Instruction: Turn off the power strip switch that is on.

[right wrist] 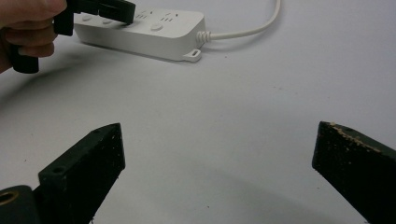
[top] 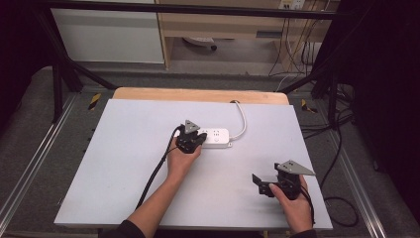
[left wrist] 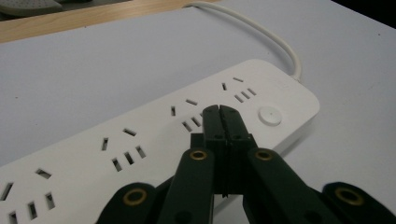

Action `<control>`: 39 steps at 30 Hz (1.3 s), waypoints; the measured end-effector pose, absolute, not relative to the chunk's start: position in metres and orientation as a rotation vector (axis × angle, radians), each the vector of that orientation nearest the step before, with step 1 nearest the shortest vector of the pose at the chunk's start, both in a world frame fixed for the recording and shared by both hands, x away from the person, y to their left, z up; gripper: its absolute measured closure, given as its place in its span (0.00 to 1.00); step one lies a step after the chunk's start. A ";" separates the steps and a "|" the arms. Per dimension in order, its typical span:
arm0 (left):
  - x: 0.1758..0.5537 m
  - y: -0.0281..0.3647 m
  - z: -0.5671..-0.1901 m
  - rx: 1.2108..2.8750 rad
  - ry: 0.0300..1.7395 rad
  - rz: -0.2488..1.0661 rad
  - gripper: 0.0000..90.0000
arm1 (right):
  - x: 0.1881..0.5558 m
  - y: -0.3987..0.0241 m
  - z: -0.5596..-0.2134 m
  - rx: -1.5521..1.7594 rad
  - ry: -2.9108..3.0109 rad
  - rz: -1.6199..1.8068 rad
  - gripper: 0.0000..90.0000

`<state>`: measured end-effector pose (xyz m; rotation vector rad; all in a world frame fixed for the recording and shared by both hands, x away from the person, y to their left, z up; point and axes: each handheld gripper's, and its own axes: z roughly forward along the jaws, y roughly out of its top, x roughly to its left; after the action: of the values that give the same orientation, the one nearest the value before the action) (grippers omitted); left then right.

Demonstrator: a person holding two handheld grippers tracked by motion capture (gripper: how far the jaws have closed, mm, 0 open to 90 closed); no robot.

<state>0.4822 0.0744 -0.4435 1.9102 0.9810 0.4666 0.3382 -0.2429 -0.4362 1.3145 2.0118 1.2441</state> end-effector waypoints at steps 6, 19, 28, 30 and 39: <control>0.482 0.074 -0.444 1.907 0.985 0.460 1.00 | 0.338 -0.243 -0.436 1.315 2.012 1.243 0.04; 0.482 0.073 -0.445 1.905 0.981 0.448 1.00 | 0.338 -0.243 -0.436 1.320 2.015 1.244 0.04; 0.482 0.071 -0.445 1.920 0.972 0.471 1.00 | 0.338 -0.243 -0.437 1.319 2.018 1.241 0.04; 0.482 0.071 -0.445 1.922 0.970 0.472 1.00 | 0.338 -0.243 -0.437 1.318 2.017 1.242 0.04; 0.481 0.070 -0.445 1.917 0.984 0.473 1.00 | 0.338 -0.243 -0.437 1.321 2.019 1.238 0.04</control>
<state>0.4809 0.0701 -0.4445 1.9169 0.9844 0.4728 0.3379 -0.2429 -0.4368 1.3211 2.0187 1.2379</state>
